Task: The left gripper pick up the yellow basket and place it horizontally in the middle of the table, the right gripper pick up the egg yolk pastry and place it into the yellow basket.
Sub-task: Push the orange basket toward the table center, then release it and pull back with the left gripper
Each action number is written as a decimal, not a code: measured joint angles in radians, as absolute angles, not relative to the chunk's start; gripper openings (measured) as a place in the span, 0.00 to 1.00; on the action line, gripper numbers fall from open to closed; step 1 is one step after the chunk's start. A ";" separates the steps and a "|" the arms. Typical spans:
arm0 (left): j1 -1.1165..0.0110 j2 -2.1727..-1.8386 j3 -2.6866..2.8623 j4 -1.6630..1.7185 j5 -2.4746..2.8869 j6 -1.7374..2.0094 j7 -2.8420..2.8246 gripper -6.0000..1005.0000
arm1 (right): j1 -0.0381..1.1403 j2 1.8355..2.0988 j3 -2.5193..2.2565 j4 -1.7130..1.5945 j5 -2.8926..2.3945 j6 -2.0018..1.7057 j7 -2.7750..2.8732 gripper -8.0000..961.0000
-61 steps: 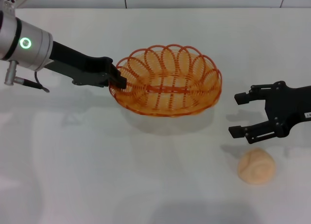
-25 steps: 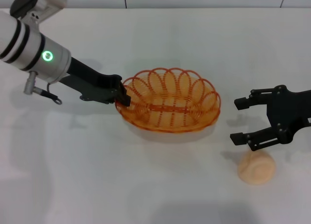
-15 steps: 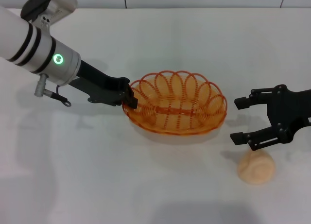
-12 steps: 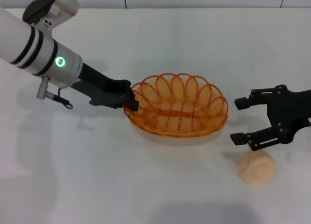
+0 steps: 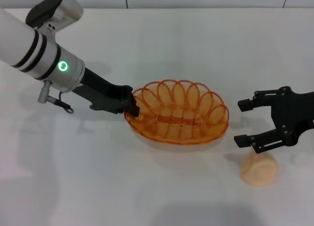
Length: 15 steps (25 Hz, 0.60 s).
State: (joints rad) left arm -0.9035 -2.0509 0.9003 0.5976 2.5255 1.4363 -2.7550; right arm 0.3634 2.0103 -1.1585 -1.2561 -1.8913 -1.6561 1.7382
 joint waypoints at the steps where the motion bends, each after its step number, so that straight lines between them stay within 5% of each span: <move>1: -0.903 -2.051 0.905 0.597 2.526 1.436 -2.755 0.09 | 0.363 2.010 -1.158 -1.256 -1.891 -1.656 1.737 0.91; 15: -0.905 -2.062 0.927 0.593 2.567 1.411 -2.758 0.09 | 0.364 2.011 -1.158 -1.248 -1.891 -1.655 1.733 0.91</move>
